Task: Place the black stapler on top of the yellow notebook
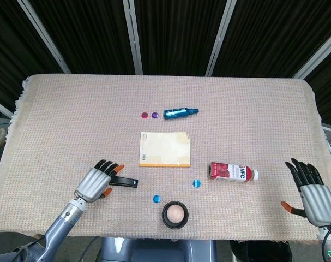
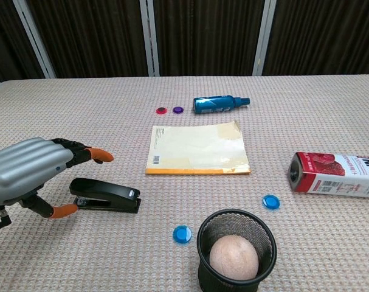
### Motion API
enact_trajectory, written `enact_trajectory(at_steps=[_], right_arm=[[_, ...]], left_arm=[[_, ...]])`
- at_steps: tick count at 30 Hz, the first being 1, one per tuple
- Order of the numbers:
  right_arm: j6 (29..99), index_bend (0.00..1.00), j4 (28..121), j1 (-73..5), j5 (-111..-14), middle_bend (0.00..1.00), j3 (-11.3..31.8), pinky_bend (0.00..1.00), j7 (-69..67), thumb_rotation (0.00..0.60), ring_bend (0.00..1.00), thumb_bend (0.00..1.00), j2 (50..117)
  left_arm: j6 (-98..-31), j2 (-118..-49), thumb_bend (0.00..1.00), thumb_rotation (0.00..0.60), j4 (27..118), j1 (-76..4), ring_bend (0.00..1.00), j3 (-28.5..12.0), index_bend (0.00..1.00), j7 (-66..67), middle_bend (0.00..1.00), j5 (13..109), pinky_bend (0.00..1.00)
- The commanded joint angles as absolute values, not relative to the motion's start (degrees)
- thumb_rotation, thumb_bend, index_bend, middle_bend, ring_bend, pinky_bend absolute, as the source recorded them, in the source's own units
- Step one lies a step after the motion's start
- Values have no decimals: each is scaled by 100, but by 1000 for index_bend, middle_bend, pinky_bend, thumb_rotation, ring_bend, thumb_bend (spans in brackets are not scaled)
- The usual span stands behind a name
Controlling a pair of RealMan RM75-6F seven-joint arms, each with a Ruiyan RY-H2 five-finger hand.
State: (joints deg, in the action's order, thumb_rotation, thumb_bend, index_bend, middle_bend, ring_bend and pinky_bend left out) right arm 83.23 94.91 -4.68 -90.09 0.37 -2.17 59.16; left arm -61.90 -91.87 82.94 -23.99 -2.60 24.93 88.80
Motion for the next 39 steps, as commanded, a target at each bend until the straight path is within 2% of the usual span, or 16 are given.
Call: enact_trajectory(at_steps=[1, 3, 5, 9, 14, 19, 22, 27, 34, 37, 39], right_arm=[[8335, 0, 9483, -468, -9012, 0, 44, 0, -268, 600, 0, 85, 5896], [8333, 0, 9476, -471, -9005, 0, 51, 0, -308, 600, 0, 85, 5883], [8330, 0, 9467, -475, -8990, 0, 64, 0, -350, 600, 0, 85, 5869], [8287, 0, 9448, -498, -8957, 0, 81, 0, -407, 600, 0, 84, 5856], [8277, 0, 9455, -506, -8966, 0, 80, 0, -387, 600, 0, 86, 5858], [8263, 0, 9455, -510, -8946, 0, 85, 0, -377, 600, 0, 86, 5863], [8259, 0, 9456, -513, -8954, 0, 83, 0, -376, 600, 0, 85, 5863], [8261, 0, 9463, -509, -8961, 0, 77, 0, -385, 600, 0, 85, 5853], [8166, 0, 9448, -567, -8910, 0, 108, 0, -457, 600, 0, 86, 5841], [7984, 0, 9416, -665, -8762, 0, 178, 0, -599, 600, 0, 85, 5811], [7942, 0, 9413, -686, -8712, 0, 199, 0, -630, 600, 0, 85, 5796]], left_arm=[[-5954, -9357, 291, 600, 8171, -2551, 159, -338, 178, 2487, 196, 8683, 177], [-5848, -9445, 296, 600, 8111, -2625, 181, -370, 222, 2466, 223, 8594, 189], [-5798, -9537, 307, 600, 8030, -2688, 233, -391, 314, 2470, 284, 8553, 233], [-5842, -9689, 334, 600, 7881, -2751, 306, -382, 409, 2476, 374, 8569, 317], [-5876, -9836, 406, 600, 7719, -2841, 451, -394, 531, 2357, 520, 8585, 422], [-6127, -9885, 414, 600, 7697, -2858, 510, -379, 560, 2120, 572, 8732, 464], [-6387, -9854, 414, 600, 7762, -2856, 516, -439, 561, 1881, 576, 8834, 469], [-6457, -9813, 410, 600, 7783, -2930, 516, -567, 560, 1769, 574, 8783, 469], [-6483, -10081, 408, 600, 7424, -3236, 515, -995, 572, 1661, 572, 8604, 467], [-6194, -10439, 404, 600, 7039, -3620, 512, -1444, 579, 1214, 567, 8281, 467], [-6113, -10546, 403, 600, 6861, -3752, 511, -1525, 585, 1182, 565, 8231, 467]])
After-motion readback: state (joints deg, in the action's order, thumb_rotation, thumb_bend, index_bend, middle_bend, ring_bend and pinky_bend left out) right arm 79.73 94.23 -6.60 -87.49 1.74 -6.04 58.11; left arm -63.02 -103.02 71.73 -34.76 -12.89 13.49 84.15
